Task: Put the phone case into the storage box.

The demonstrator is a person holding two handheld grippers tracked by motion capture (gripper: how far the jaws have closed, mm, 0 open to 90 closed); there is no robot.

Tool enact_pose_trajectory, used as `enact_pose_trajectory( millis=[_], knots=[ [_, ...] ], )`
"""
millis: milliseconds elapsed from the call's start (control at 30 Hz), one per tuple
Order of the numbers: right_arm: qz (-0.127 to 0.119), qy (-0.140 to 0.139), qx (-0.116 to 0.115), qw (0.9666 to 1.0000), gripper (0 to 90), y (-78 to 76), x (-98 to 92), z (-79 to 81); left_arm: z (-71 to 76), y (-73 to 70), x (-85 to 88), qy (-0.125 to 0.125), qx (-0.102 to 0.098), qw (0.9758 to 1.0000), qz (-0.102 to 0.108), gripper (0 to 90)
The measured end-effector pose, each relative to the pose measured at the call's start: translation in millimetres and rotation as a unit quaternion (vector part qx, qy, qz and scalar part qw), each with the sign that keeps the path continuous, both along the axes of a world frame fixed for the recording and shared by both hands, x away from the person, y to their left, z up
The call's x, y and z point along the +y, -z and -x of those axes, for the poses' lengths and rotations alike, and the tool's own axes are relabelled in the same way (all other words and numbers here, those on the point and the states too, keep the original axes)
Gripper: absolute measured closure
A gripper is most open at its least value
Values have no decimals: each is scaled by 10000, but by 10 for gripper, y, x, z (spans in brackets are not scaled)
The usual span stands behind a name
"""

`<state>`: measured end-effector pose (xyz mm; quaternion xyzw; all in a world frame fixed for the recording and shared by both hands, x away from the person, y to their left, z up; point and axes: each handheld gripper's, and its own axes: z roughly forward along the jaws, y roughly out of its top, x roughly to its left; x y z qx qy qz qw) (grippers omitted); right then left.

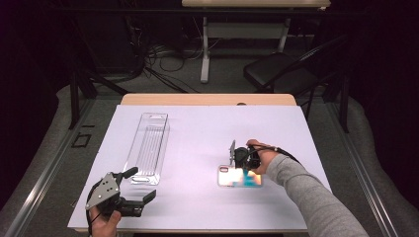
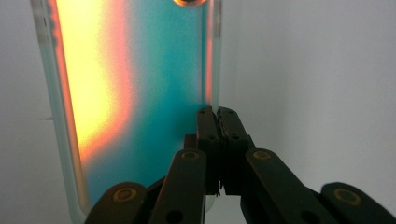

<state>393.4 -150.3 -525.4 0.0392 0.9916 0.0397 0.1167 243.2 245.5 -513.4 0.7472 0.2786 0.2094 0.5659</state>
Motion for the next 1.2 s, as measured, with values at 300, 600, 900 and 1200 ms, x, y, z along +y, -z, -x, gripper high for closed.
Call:
enact_pose_trajectory(
  millis=[300, 600, 900, 1200],
  knots=[
    [-119, 79, 33, 9999, 893, -49, -17, 8, 0, 0, -1, 0, 2, 10000, 1, 47],
    [-212, 103, 41, 9997, 893, -86, -24, 19, 0, 0, -2, -13, 11, 10000, -23, 47],
    [-274, 169, 38, 9995, 893, -143, -54, 35, -5, 3, -7, -9, 21, 10000, -17, 47],
    [-357, 274, -47, 9990, 894, -225, -70, 77, -8, 7, -10, -16, 31, 10000, -14, 47]
  ],
)
